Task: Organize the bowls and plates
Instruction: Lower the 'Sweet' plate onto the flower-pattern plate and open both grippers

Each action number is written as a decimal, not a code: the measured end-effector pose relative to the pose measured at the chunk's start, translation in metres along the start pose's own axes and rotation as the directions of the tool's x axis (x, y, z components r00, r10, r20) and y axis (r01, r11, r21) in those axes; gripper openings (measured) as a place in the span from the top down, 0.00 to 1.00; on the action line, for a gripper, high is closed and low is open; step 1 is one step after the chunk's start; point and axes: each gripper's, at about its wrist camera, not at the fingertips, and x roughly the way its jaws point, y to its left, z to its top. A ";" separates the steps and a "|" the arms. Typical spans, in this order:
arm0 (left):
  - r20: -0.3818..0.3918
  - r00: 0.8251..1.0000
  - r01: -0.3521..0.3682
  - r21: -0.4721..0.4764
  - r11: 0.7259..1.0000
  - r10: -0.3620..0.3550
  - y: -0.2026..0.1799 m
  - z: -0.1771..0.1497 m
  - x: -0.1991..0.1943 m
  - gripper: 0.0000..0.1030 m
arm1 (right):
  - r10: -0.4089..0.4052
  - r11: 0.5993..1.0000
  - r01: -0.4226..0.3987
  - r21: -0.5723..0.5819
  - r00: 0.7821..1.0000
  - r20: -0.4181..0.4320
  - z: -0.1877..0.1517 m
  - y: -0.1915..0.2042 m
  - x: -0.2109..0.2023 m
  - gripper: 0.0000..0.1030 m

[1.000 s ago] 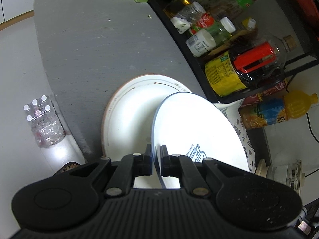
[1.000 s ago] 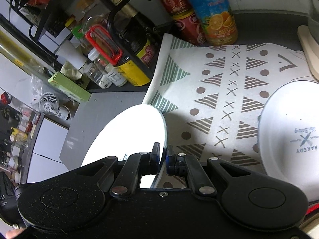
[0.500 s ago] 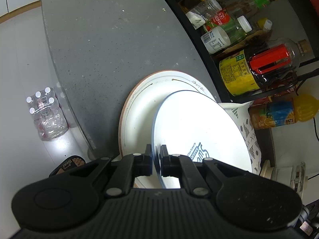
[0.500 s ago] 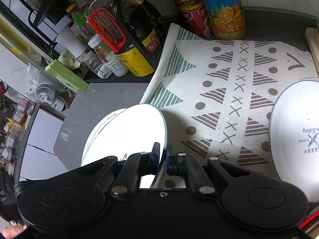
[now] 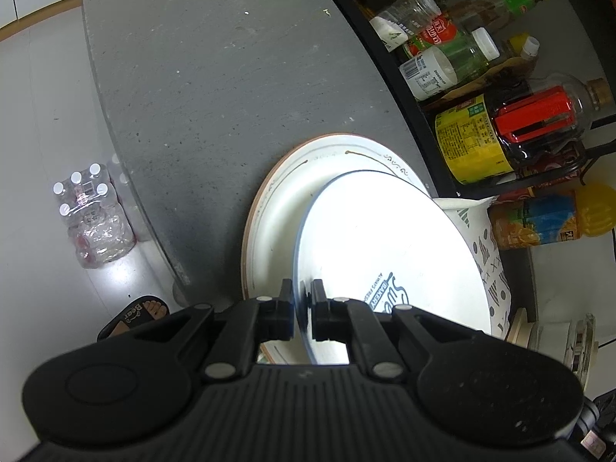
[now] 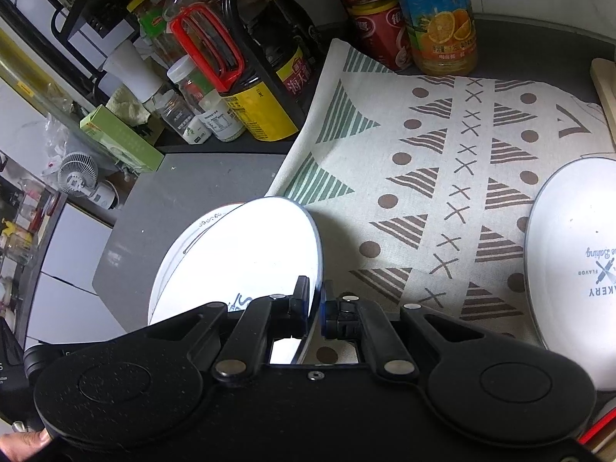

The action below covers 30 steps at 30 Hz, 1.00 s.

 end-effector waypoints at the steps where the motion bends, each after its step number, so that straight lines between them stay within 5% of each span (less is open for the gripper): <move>1: 0.000 1.000 -0.002 -0.001 1.000 0.002 0.000 0.000 0.000 0.94 | 0.000 1.000 0.000 0.001 1.000 0.000 0.000 0.000 0.001 0.95; 18: -0.017 0.998 -0.068 0.013 0.998 0.068 0.001 0.017 0.009 0.91 | 0.010 0.995 -0.007 0.095 1.000 -0.029 -0.011 -0.001 0.015 0.96; 30: -0.080 0.987 -0.132 0.115 0.984 0.142 -0.015 0.030 0.011 0.91 | 0.011 0.990 -0.009 0.138 1.000 -0.016 -0.013 -0.005 0.017 0.96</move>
